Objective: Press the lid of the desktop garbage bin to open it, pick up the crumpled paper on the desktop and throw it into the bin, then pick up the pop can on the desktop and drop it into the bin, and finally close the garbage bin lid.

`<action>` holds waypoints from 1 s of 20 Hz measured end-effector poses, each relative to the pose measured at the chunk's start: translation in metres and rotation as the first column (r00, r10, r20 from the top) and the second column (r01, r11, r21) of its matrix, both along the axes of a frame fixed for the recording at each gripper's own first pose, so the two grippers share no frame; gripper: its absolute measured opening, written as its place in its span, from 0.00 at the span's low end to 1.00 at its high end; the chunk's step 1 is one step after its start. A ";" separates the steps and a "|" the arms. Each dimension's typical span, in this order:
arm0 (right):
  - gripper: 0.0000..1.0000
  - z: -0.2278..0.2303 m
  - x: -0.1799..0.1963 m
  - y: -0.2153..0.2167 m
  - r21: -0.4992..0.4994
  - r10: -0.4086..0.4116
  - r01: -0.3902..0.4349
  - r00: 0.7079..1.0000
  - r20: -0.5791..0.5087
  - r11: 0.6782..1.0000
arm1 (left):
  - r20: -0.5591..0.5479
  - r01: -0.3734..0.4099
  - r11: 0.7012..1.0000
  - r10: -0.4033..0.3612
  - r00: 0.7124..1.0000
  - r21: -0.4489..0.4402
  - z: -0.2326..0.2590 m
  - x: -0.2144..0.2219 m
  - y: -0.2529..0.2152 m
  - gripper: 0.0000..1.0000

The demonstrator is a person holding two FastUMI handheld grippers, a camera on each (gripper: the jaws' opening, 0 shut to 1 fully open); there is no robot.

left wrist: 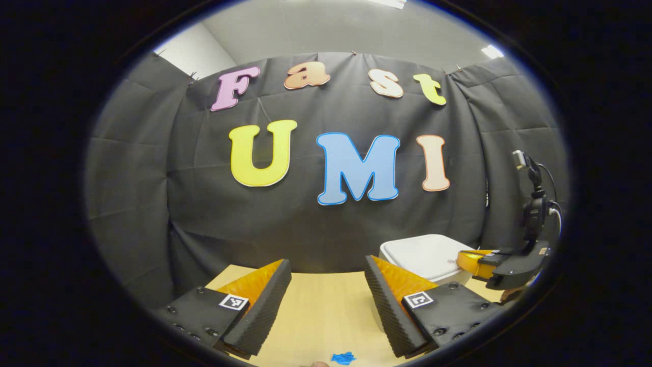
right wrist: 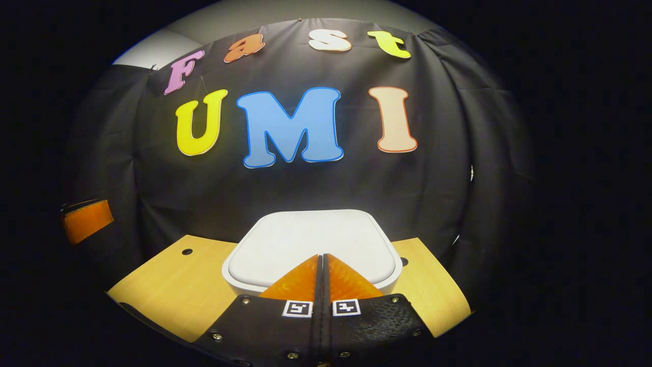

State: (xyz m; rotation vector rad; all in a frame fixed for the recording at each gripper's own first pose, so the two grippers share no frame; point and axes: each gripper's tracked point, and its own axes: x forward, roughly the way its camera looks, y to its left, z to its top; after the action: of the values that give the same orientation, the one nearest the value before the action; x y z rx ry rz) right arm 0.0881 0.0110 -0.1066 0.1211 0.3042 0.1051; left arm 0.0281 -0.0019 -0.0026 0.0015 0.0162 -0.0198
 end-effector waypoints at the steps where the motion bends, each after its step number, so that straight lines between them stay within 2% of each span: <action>1: 0.00 0.000 0.001 0.000 -0.008 0.004 -0.004 1.000 -0.002 1.000 | -0.001 0.001 1.000 -0.001 1.000 -0.001 0.000 0.001 0.000 0.95; 10: 0.01 -0.005 -0.003 0.000 0.003 0.007 -0.007 0.999 -0.034 1.000 | -0.010 0.007 1.000 -0.007 1.000 -0.028 -0.005 0.004 -0.004 0.95; 13: 0.01 0.008 0.000 -0.002 0.007 0.008 -0.009 0.999 0.033 1.000 | -0.007 0.011 1.000 -0.011 1.000 -0.023 -0.004 0.003 -0.005 0.95; 15: 0.00 0.011 -0.002 -0.001 0.027 0.006 -0.007 0.999 0.033 1.000 | -0.002 0.012 1.000 -0.012 1.000 -0.016 -0.002 0.003 -0.006 0.95; 20: 0.00 0.056 -0.005 -0.006 0.020 -0.012 0.010 0.991 0.136 1.000 | -0.004 0.017 1.000 -0.017 1.000 -0.019 -0.004 0.006 -0.006 0.95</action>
State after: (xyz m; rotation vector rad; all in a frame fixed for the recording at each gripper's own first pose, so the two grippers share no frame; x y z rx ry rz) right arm 0.0833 0.0051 -0.0509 0.1342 0.1662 0.1049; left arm 0.0338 -0.0079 -0.0062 -0.0173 0.0202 -0.0367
